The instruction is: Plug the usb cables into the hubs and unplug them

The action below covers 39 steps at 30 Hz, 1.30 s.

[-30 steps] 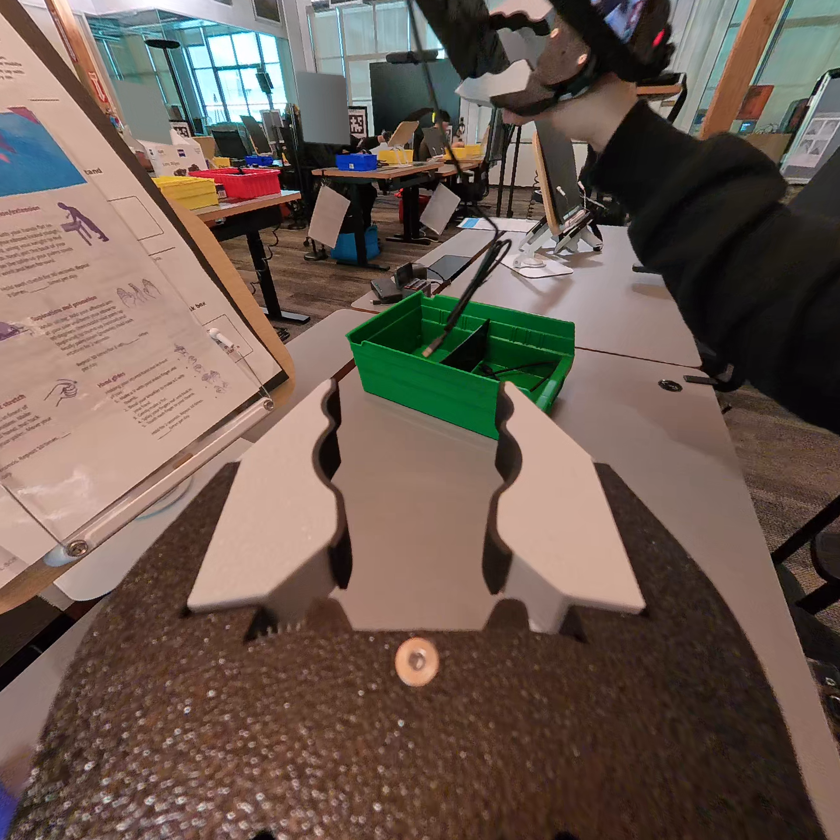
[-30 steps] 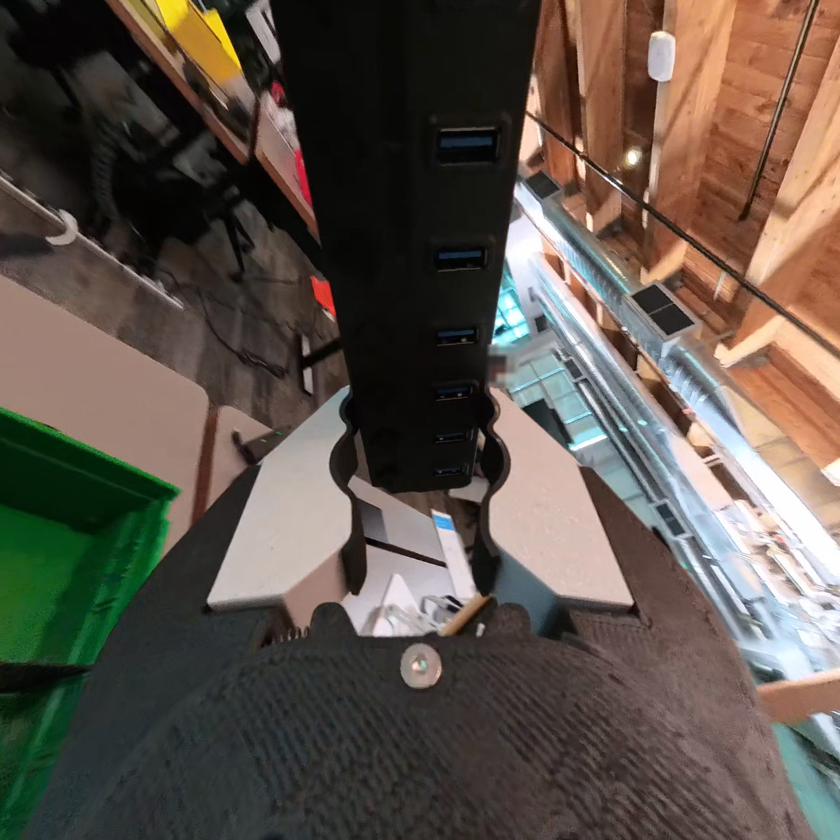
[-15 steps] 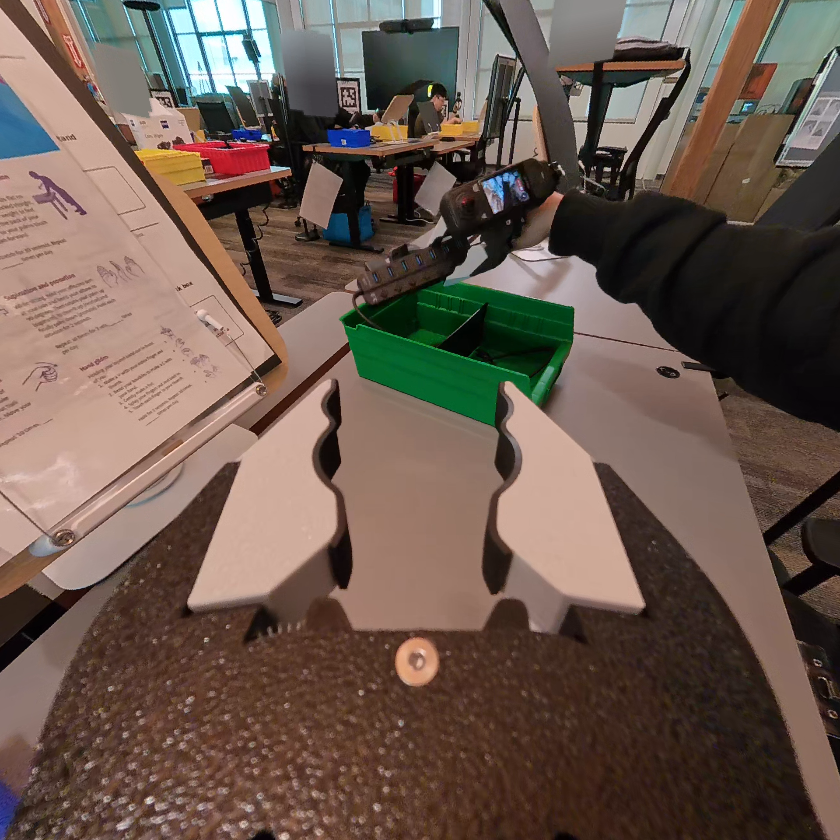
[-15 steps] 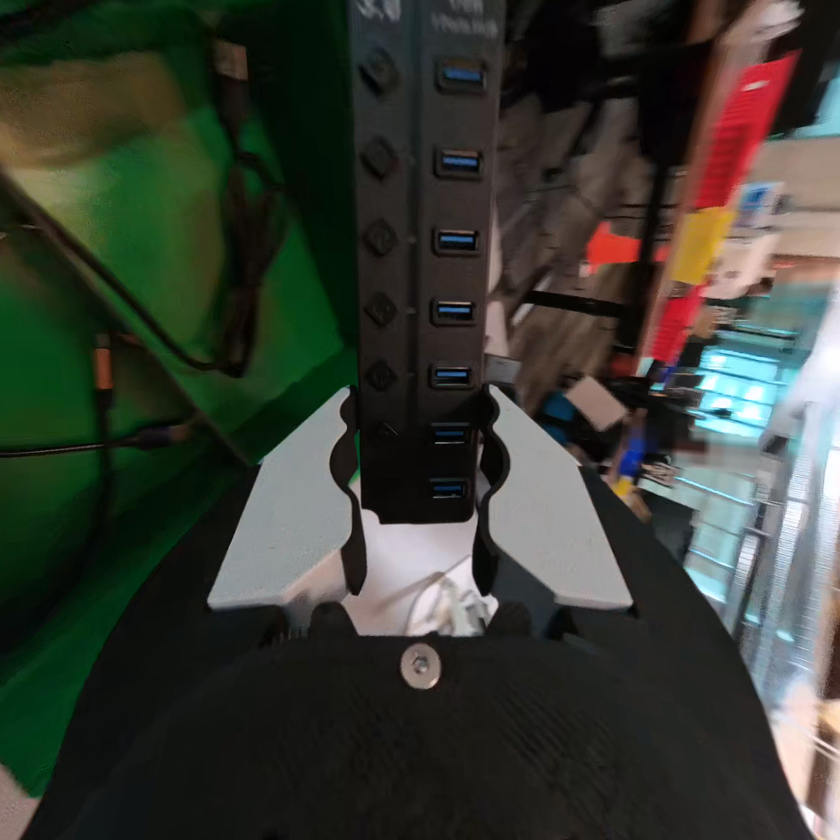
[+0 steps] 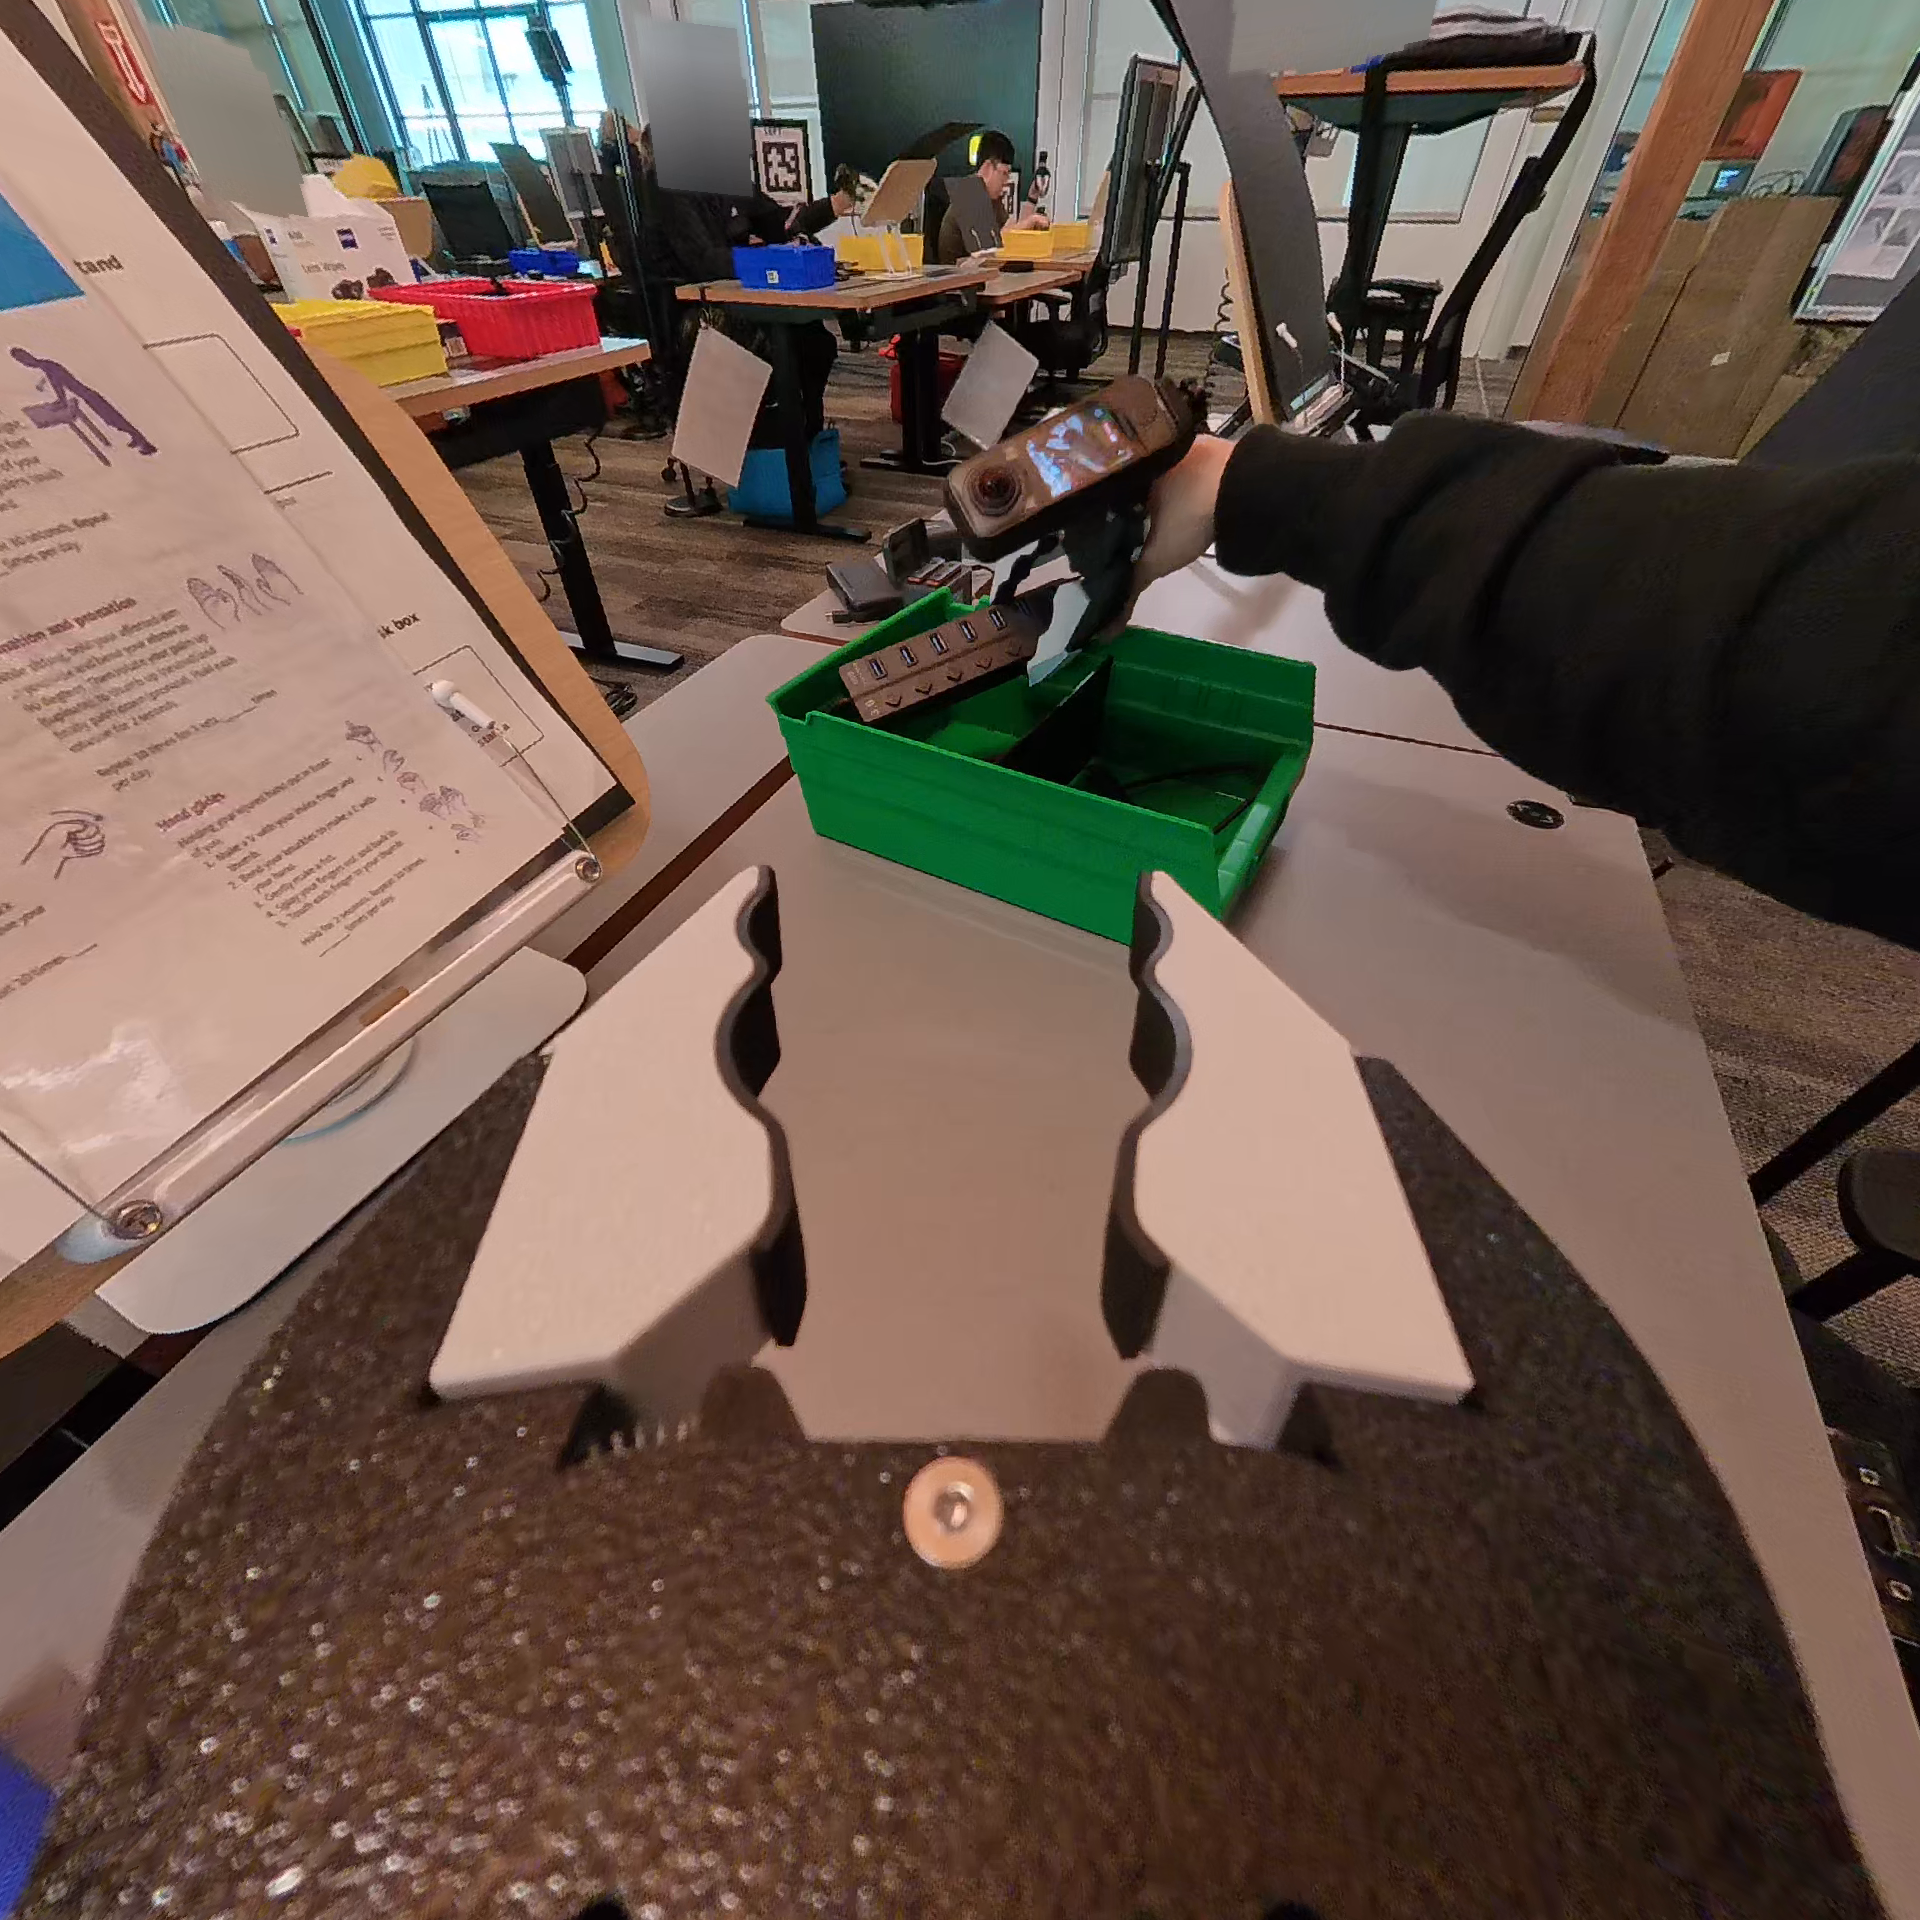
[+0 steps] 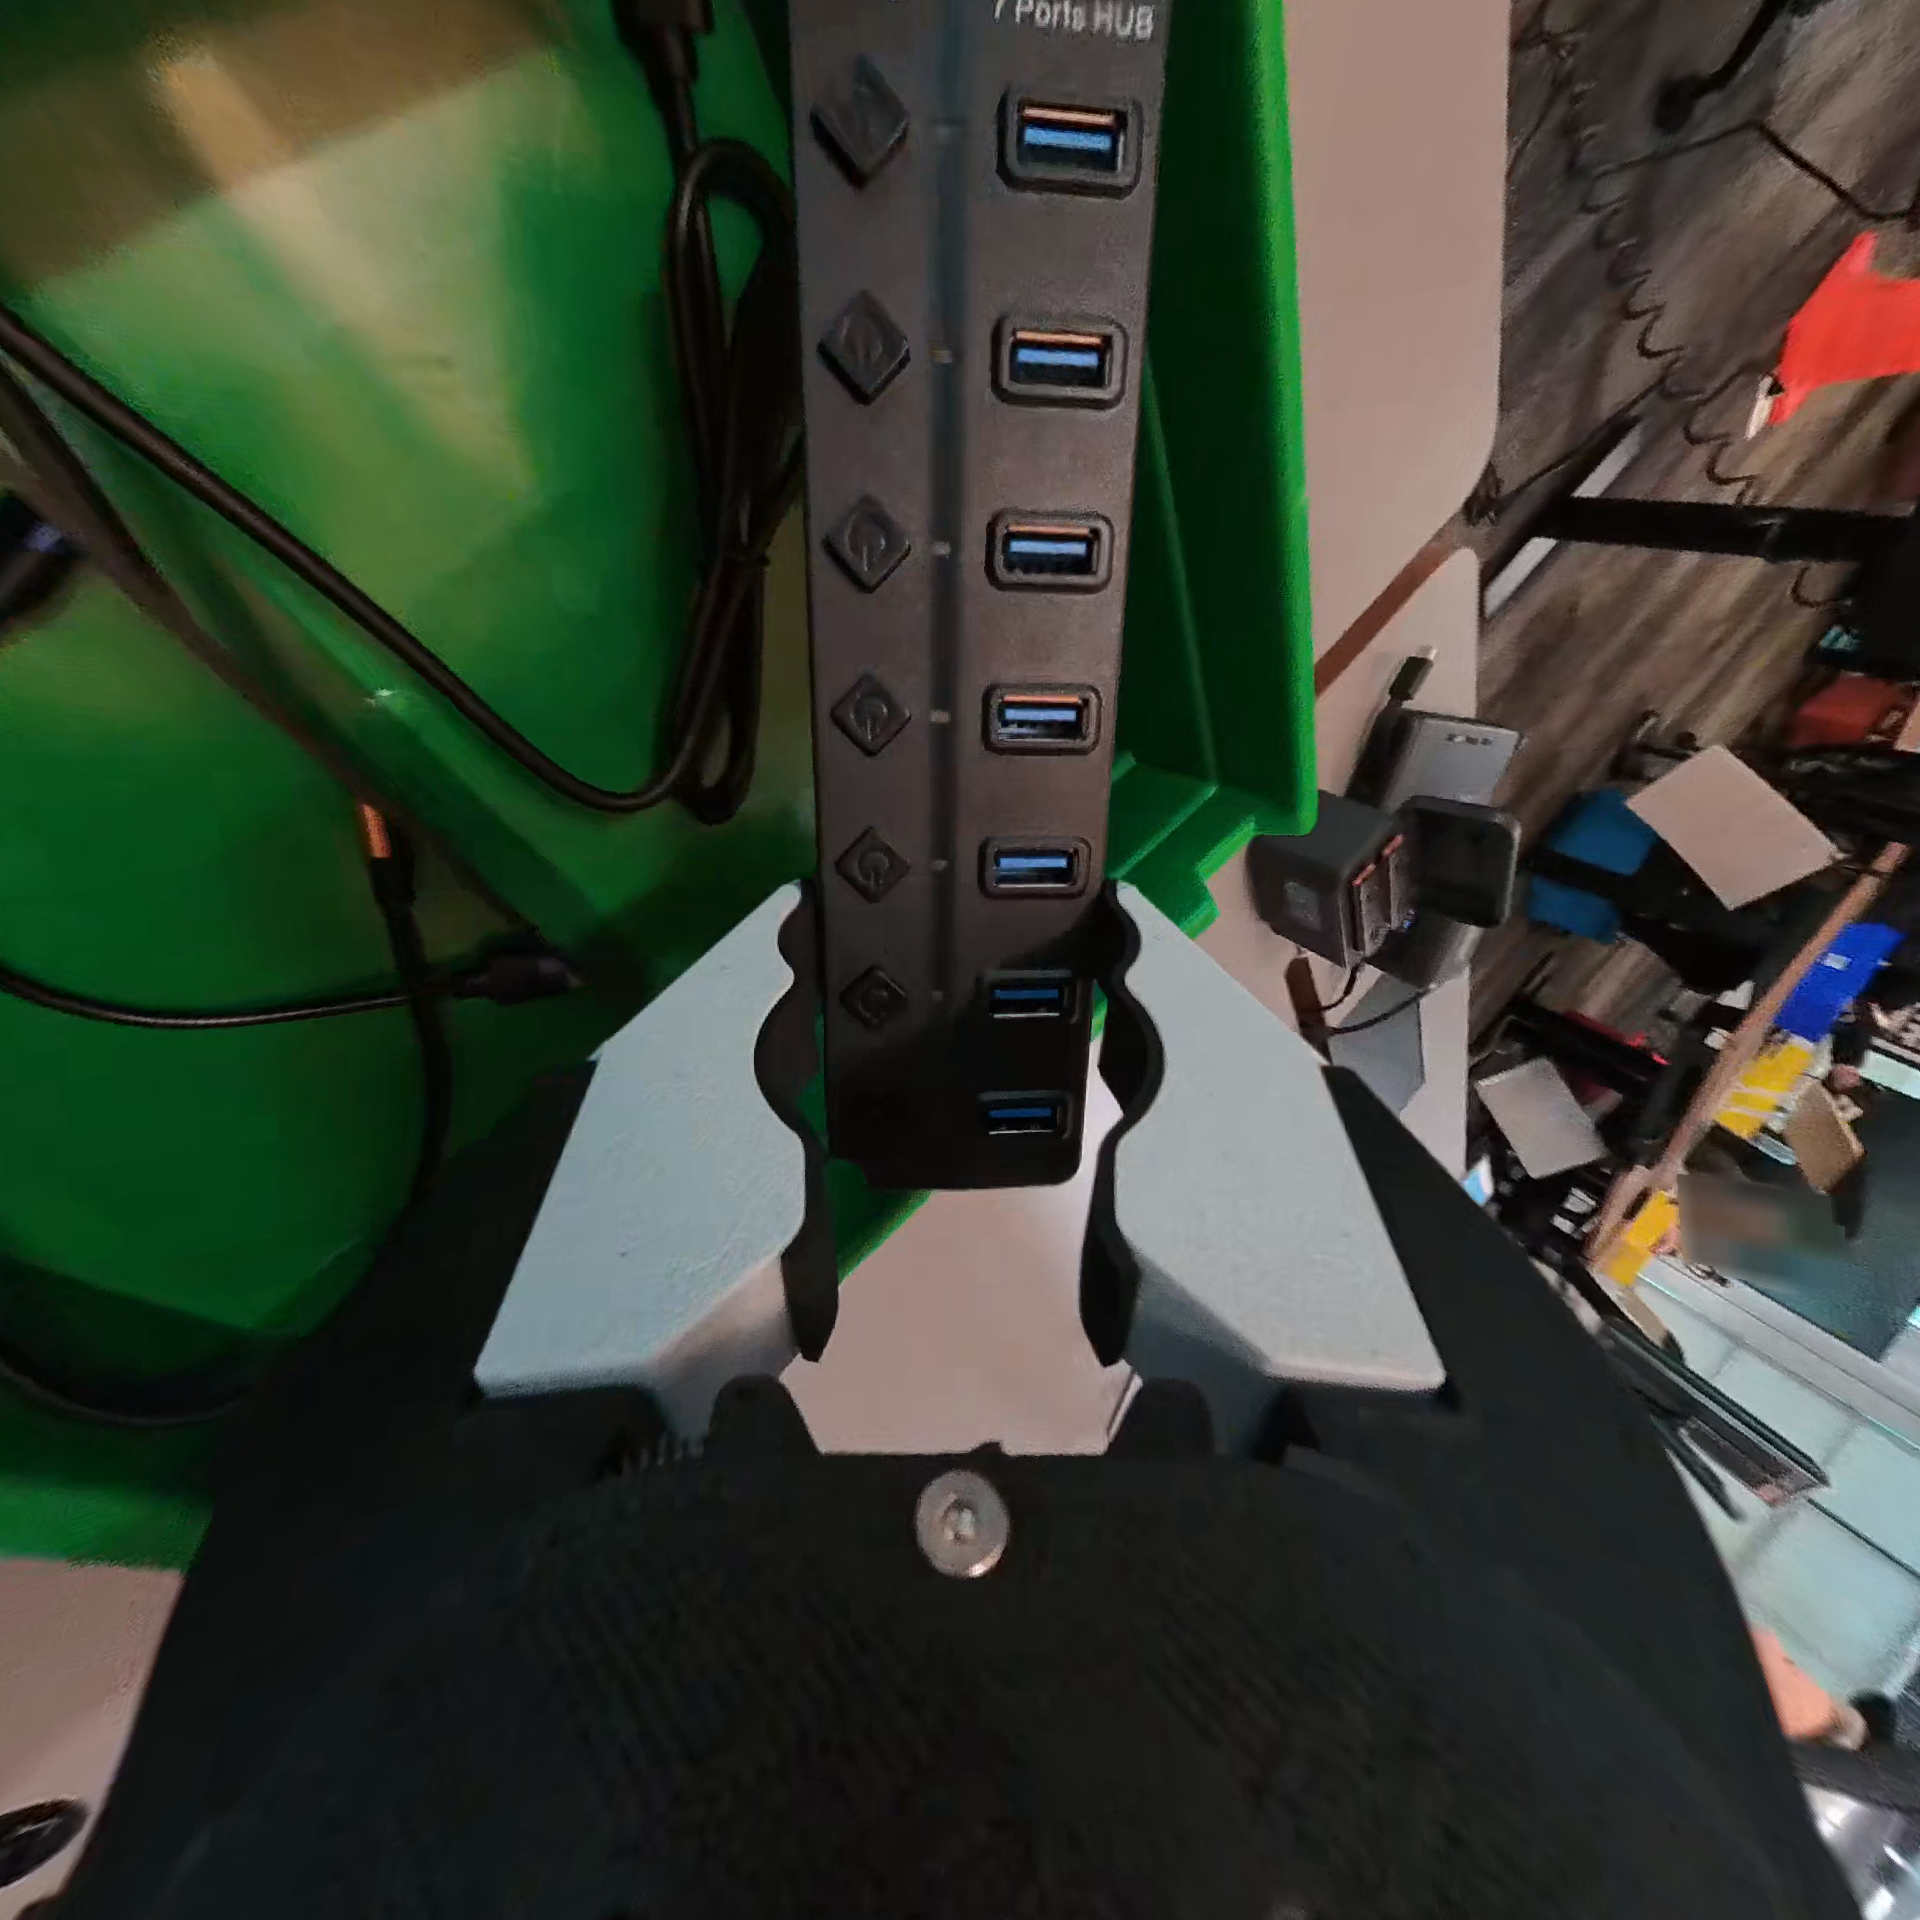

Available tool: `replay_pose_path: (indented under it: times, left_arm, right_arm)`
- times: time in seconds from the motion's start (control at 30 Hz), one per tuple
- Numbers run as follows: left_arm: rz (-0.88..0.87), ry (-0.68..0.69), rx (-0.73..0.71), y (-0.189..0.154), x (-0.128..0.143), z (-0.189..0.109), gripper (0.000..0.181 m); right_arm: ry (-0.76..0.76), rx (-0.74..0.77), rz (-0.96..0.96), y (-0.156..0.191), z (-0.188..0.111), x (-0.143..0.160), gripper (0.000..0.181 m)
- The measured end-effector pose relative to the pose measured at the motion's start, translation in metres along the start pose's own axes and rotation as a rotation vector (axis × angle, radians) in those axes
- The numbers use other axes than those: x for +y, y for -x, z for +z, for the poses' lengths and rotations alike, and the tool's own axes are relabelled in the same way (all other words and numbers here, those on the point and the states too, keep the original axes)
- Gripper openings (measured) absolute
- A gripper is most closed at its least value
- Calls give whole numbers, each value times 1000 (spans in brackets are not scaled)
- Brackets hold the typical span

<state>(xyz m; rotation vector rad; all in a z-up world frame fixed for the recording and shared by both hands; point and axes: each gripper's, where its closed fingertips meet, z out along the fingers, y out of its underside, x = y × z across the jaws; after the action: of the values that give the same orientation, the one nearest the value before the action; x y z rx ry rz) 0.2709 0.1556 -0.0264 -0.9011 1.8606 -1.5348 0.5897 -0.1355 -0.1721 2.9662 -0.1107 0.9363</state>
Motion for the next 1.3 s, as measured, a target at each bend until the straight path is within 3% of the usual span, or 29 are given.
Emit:
replay_pose_path:
  times: [0.1,0.2,0.5,0.6,0.67,0.87,0.97,1.07,1.2,1.3]
  left_arm:
    - [6,13,9,-2,2,1,66]
    - [11,23,8,-1,4,1,66]
    - [11,30,14,-2,5,0,66]
    - [12,28,15,-3,4,-1,66]
    - [11,32,17,-3,5,-1,66]
    - [18,35,21,-4,5,-1,66]
    - [24,39,14,-4,5,0,66]
    - [24,17,-26,1,-1,-2,65]
    - [11,-11,-184,23,-13,-26,64]
    - [29,30,-397,57,-12,-72,64]
  right_arm:
    - [19,7,22,-1,3,4,52]
    - [-27,33,71,-10,-3,4,64]
    - [-168,18,184,-13,-20,4,61]
    - [-203,22,206,-14,-29,0,58]
    - [-199,93,223,-24,-34,1,41]
    - [-194,220,290,-38,-47,1,39]
    - [-301,315,371,-39,-78,-27,39]
    - [-597,311,479,-11,-133,-90,39]
    - [-1166,27,583,73,-214,-191,48]
    - [-1385,-152,624,132,-238,-237,64]
